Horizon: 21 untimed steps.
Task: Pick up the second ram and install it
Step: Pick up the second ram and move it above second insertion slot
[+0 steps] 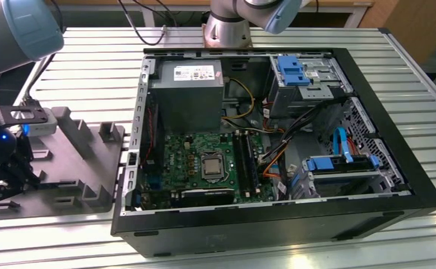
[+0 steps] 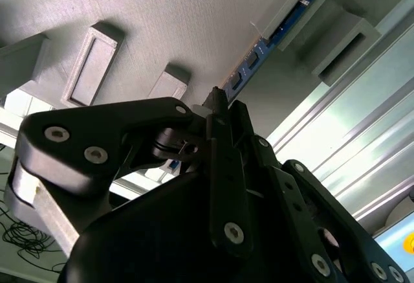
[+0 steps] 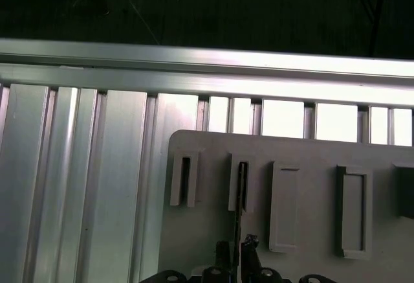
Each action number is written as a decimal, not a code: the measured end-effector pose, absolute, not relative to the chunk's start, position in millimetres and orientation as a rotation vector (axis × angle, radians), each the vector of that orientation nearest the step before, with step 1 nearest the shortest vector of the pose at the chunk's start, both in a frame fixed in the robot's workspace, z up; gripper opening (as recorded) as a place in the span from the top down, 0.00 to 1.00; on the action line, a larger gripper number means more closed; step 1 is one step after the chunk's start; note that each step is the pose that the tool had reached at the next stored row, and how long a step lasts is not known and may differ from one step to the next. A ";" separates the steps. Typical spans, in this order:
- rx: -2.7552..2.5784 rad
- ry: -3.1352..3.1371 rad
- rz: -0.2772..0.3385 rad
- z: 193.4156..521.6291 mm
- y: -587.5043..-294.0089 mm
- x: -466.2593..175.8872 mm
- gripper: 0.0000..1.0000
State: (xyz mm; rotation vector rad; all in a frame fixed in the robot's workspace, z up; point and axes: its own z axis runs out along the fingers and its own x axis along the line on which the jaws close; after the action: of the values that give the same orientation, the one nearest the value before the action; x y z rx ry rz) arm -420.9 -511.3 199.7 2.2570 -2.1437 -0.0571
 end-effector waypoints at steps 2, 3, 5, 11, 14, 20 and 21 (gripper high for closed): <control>2.257 -2.144 -0.057 199.7 -511.3 -420.9 0.78; 2.257 -2.144 -0.057 199.7 -511.3 -420.9 0.78; 2.257 -2.144 -0.057 199.7 -511.3 -420.9 0.78; 2.257 -2.144 -0.057 199.8 -511.3 -420.9 0.86; 2.257 -2.144 -0.057 199.8 -511.3 -420.9 0.88; 2.247 -2.155 -0.057 199.9 -511.3 -420.9 0.88; 2.228 -2.174 -0.058 199.8 -511.3 -420.9 0.88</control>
State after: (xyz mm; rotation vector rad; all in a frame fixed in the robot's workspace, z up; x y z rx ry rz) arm -420.9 -511.3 199.8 2.2285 -2.1737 -0.0577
